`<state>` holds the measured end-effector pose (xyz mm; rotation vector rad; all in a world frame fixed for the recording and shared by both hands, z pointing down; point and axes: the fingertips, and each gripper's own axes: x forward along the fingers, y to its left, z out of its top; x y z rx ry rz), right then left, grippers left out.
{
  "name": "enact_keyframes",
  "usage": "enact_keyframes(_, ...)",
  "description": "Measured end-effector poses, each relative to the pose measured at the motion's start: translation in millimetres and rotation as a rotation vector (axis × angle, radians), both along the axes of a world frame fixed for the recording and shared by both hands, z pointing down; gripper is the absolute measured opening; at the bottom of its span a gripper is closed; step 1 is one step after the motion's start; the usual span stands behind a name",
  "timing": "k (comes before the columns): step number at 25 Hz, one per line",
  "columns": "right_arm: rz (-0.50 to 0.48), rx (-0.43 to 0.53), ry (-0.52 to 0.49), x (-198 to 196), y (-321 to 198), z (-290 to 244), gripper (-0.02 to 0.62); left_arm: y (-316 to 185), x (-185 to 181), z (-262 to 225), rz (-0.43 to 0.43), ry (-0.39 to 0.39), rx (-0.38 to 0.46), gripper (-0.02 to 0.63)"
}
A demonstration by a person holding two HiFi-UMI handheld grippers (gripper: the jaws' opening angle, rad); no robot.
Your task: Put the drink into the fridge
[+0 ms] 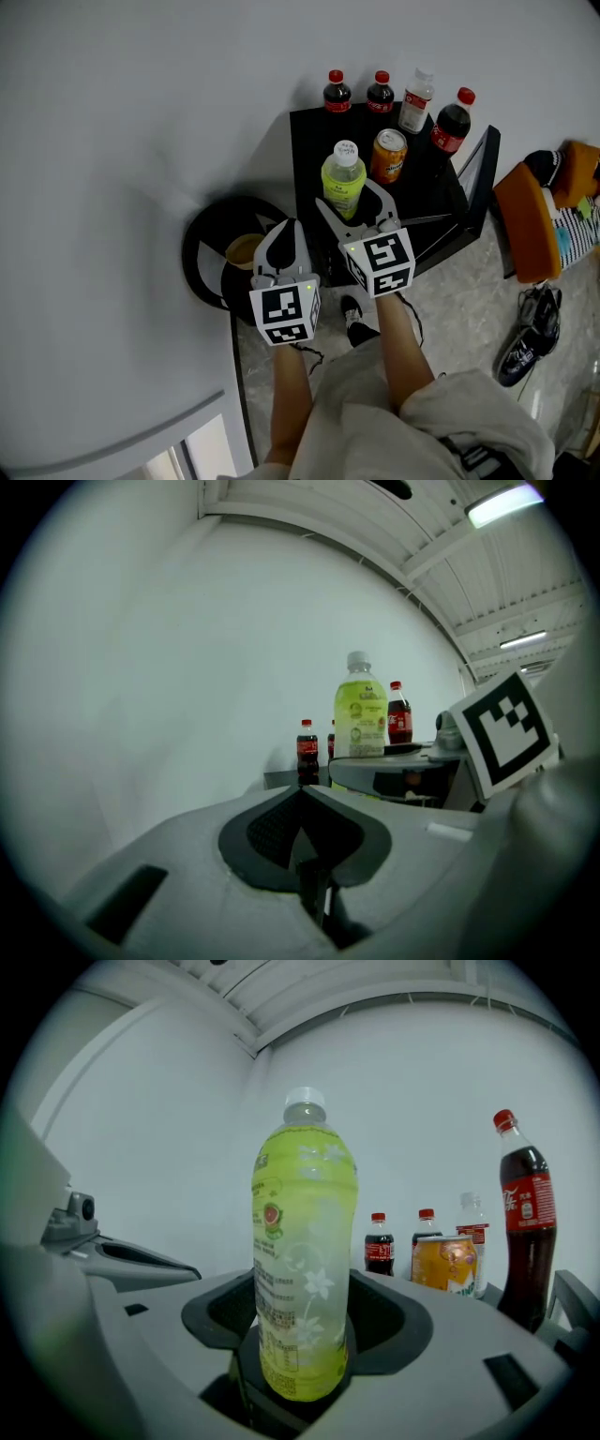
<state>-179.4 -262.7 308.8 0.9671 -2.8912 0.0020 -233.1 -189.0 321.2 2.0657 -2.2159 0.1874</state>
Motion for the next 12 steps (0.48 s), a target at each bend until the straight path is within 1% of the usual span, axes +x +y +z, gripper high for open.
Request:
enact_keyframes(7, -0.008, 0.014, -0.009, 36, 76, 5, 0.279, 50, 25, 28, 0.018, 0.051, -0.023, 0.009)
enact_keyframes(9, -0.019, 0.016, -0.003, 48, 95, 22, 0.279, 61, 33, 47, 0.029, 0.06, -0.039, 0.009)
enact_keyframes(12, -0.039, 0.002, -0.002, 64, 108, 64, 0.279, 72, 49, 83, 0.058, 0.042, -0.071, 0.009)
